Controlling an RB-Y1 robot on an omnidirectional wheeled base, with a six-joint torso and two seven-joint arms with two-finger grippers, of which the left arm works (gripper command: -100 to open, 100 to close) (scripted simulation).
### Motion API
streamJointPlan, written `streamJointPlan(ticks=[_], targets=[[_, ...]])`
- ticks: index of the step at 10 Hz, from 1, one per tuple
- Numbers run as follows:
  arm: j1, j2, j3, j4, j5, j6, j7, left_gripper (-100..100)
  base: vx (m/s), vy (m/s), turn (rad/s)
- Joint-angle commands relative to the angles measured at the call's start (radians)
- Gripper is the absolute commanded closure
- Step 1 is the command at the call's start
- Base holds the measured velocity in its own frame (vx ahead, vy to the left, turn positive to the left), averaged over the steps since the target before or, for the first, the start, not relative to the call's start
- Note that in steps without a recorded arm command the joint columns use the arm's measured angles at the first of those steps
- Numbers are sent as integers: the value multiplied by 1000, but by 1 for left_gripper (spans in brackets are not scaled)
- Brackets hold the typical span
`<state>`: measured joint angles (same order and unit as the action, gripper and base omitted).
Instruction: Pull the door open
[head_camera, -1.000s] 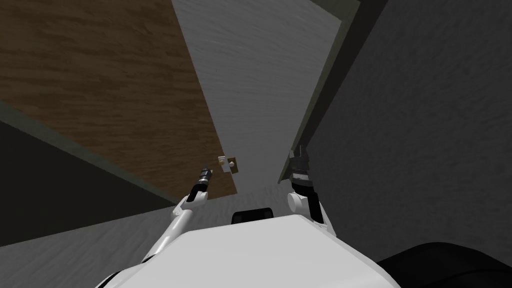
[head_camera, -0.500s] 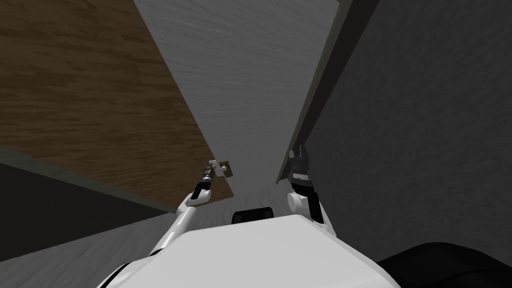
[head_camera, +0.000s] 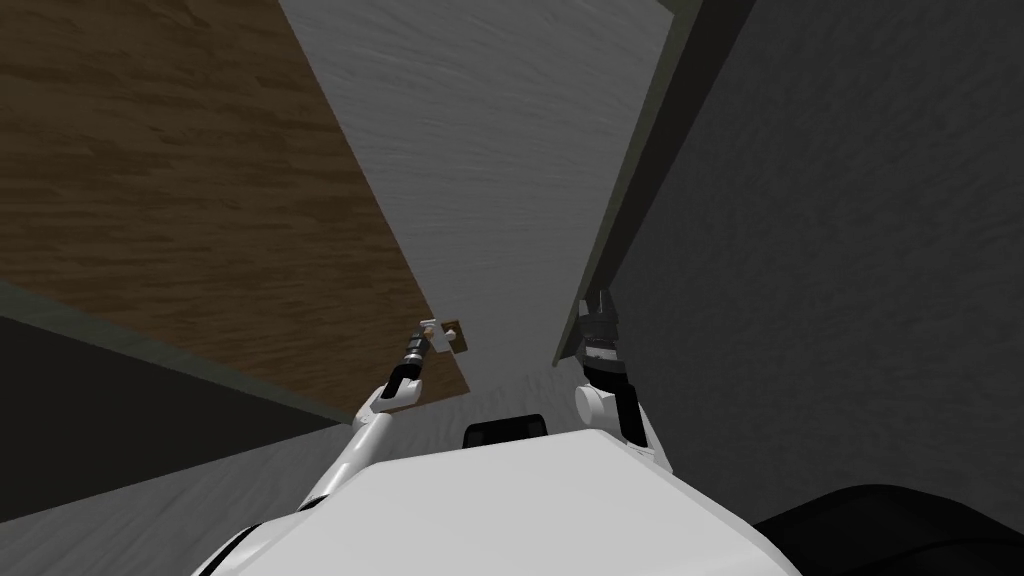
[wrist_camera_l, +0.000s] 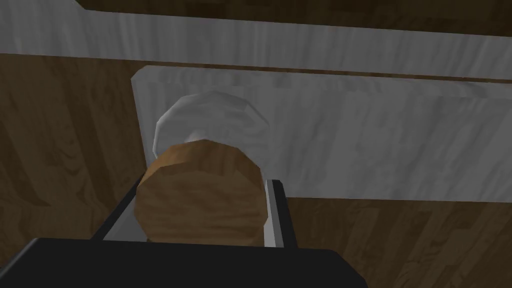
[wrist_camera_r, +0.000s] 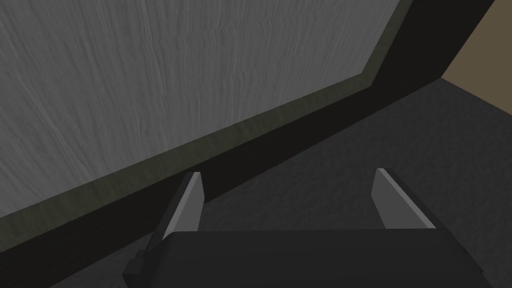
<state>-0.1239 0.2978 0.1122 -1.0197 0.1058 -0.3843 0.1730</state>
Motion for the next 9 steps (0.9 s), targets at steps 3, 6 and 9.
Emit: streamJointPlan(ticks=[3,6,9], targets=[[19,28,17,15,5,-2,8,-100,-159,113,105],[25,28,3,2,4,3,17,-100,-205,-63,-3],[19,19,-29,-23,0,10,29,-100,-199,-67,-49]])
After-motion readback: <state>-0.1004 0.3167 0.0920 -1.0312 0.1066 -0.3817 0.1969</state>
